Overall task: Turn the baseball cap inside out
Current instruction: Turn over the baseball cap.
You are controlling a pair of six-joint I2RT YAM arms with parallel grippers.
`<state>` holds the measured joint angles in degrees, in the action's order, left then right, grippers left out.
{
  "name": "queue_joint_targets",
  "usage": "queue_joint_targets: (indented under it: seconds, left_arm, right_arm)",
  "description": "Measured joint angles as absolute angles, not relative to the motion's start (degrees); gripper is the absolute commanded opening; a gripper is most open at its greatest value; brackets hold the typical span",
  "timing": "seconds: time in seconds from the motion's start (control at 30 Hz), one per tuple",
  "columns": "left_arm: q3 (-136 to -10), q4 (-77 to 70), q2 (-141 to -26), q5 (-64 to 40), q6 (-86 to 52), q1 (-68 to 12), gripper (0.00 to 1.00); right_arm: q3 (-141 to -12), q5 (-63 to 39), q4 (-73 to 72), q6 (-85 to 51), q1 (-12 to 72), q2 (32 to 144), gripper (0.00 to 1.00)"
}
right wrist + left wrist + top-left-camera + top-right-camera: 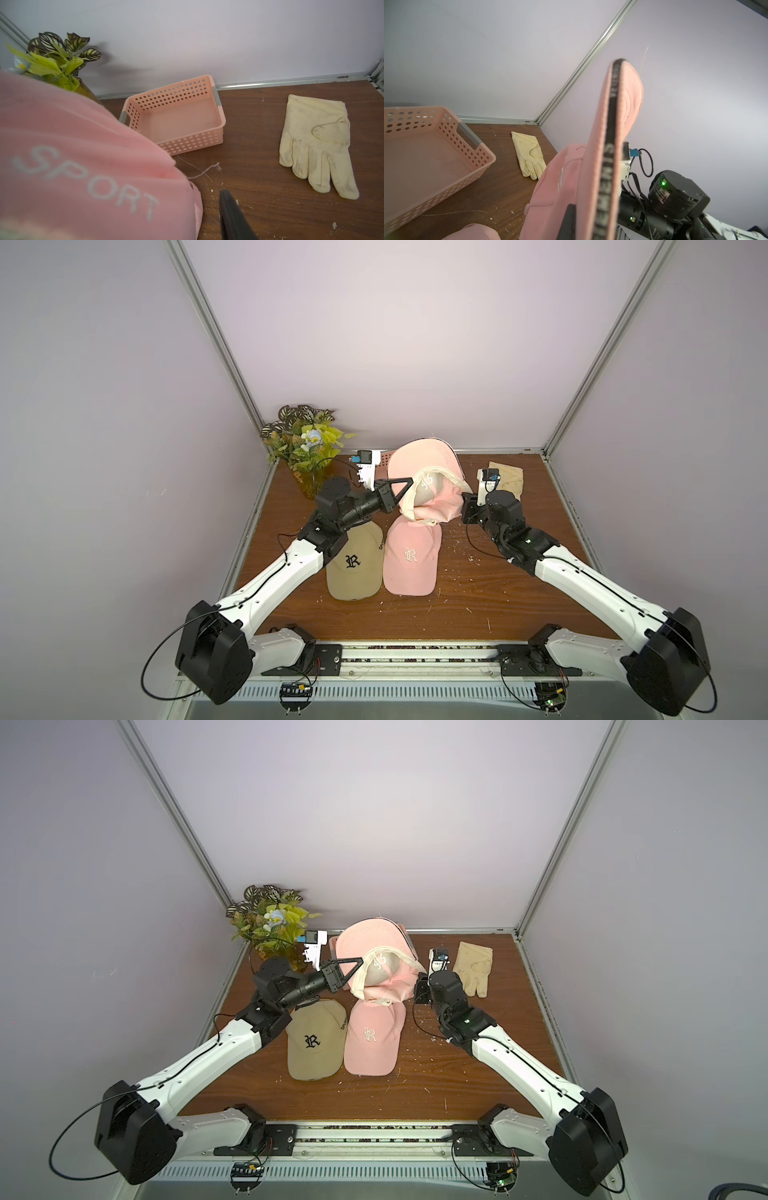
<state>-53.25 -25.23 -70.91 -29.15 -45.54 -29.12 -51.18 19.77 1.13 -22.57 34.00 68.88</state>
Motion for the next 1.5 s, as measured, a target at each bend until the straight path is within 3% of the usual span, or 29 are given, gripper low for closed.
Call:
queue_joint_targets:
  seconds: [0.23,0.47,0.73,0.93,1.0,1.4,1.5]
  left_arm:
    - [-53.3,-25.5,-71.9,-26.7,-46.9,-29.4,0.0]
    - [-52.7,-25.5,-71.8,-24.7,-47.1,-29.6,0.0]
    - [-52.2,-24.5,-70.9,-21.3,-45.6,-29.7,0.0]
    - [-51.5,-24.8,-70.0,-16.1,-40.2,-30.1,0.0]
    - [-50.5,-26.0,-70.0,-14.9,-38.4,-30.2,0.0]
    - [-45.0,-38.8,-71.4,-9.6,-22.2,-32.2,0.0]
    - [-44.5,-40.0,-72.0,-9.7,-19.1,-32.8,0.0]
  right_arm:
    - [-51.1,19.5,1.4,-22.8,33.9,71.0,0.45]
    - [-52.2,18.0,3.2,-22.1,33.9,74.9,0.48]
    - [-52.5,11.5,4.7,-20.6,33.7,75.7,0.39]
    - [-53.8,4.2,7.5,-18.7,34.1,75.1,0.06]
    - [-53.8,2.3,8.4,-18.4,34.2,74.3,0.0]
    - [-53.7,-3.6,12.2,-20.9,33.9,66.0,0.0]
    - [-53.2,-5.3,11.9,-22.2,33.4,64.5,0.07]
